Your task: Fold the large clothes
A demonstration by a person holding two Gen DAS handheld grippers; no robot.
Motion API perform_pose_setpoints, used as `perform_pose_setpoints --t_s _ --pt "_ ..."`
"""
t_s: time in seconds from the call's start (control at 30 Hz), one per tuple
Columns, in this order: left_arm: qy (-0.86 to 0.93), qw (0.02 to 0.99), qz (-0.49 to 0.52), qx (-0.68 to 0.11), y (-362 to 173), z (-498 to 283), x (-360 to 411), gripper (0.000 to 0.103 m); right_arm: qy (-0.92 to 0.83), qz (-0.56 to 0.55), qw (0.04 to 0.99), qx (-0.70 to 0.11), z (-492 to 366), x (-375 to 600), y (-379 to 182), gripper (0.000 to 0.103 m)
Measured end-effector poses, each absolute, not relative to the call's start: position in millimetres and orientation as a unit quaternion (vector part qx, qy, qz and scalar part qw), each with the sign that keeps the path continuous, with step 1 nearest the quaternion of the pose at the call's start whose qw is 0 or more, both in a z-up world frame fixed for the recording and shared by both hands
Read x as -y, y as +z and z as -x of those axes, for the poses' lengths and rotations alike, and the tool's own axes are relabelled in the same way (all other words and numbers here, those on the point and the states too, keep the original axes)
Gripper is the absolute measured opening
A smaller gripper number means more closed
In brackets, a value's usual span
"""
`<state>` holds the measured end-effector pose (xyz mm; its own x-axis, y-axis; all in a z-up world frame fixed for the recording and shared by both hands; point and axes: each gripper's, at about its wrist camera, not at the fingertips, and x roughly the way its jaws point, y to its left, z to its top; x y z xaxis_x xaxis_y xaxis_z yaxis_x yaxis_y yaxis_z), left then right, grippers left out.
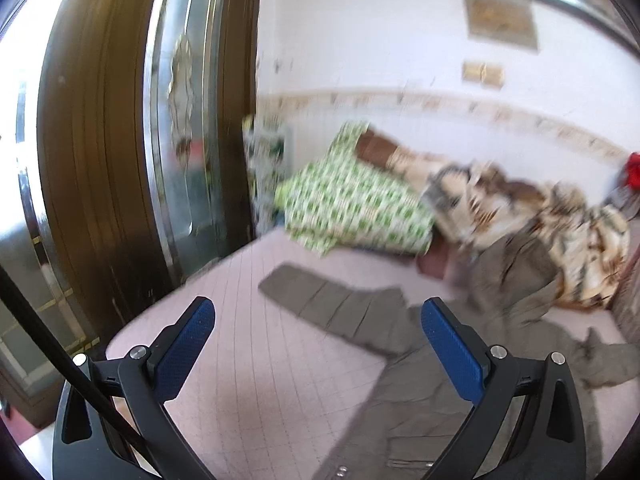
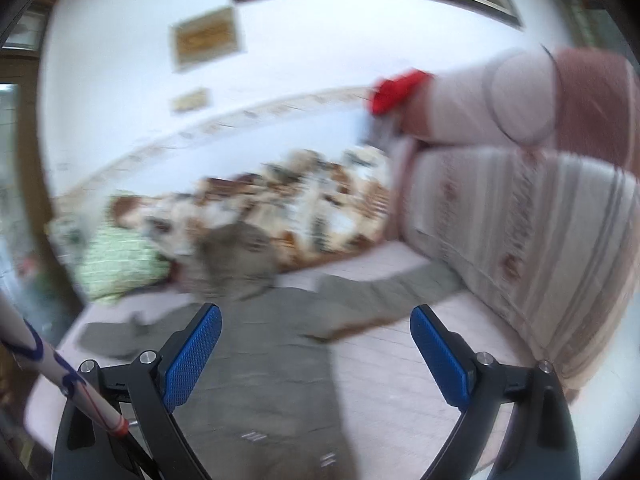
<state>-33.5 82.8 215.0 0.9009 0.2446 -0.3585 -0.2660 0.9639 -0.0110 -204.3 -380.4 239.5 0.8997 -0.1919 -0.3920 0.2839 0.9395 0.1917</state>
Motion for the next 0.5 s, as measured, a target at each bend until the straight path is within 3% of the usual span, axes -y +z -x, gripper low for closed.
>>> perform_pose_setpoints --t_s 0.23,0.33,0.5 --pt "0.105 0.988 0.004 -0.113 270 94 -52 0.103 0.007 -0.172 0.973 -0.154 236 311 294 0.101" --pt "0.077 0.989 0.01 -0.124 261 104 -40 0.103 0.004 -0.156 0.97 -0.185 212 278 276 0.101" --pt "0.038 0.977 0.025 -0.207 210 87 -24 0.103 -0.062 -0.136 0.947 -0.284 156 253 196 0.101"
